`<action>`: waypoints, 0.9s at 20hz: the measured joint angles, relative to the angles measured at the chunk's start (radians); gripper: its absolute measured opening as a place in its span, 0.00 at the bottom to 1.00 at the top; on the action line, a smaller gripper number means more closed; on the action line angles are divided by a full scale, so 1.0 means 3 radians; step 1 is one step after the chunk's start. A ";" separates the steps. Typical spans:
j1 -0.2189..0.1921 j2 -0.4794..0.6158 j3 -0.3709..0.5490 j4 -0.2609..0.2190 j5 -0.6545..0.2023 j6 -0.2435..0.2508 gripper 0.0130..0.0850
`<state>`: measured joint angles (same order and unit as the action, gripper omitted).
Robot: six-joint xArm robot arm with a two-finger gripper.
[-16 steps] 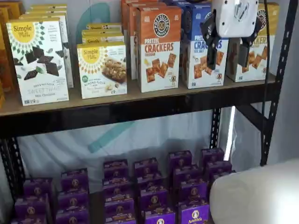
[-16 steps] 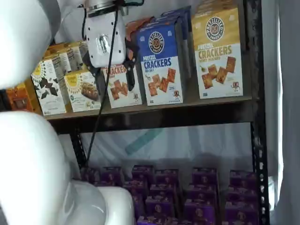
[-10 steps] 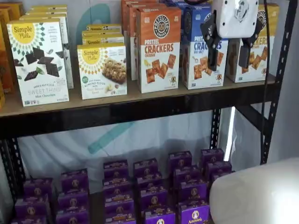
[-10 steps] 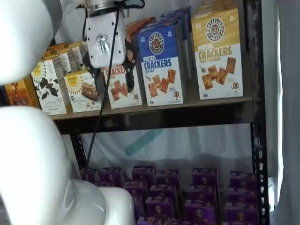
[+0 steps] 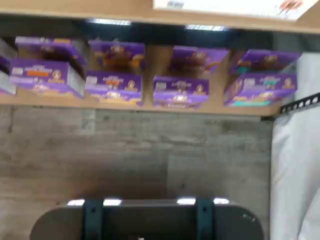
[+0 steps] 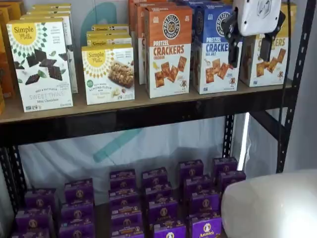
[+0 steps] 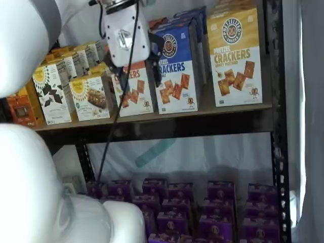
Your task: Retrieve the yellow and white box located on the top shelf, the sixth one from the left
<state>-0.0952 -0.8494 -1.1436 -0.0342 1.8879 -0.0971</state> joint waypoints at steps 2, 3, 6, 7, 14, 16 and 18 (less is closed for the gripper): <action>-0.0178 0.0027 -0.0011 -0.0018 -0.0140 -0.0172 1.00; -0.0233 0.0029 -0.0005 -0.0020 -0.0202 -0.0228 1.00; -0.0503 0.0075 -0.0017 0.0012 -0.0415 -0.0463 1.00; -0.0618 0.0110 -0.0033 0.0020 -0.0510 -0.0564 1.00; -0.1253 0.0488 -0.0302 0.0203 -0.0960 -0.1120 1.00; -0.1444 0.0691 -0.0479 0.0321 -0.1000 -0.1298 1.00; -0.1493 0.0751 -0.0532 0.0362 -0.1001 -0.1347 1.00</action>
<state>-0.5430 -0.6240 -1.3031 0.0743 1.5877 -0.5011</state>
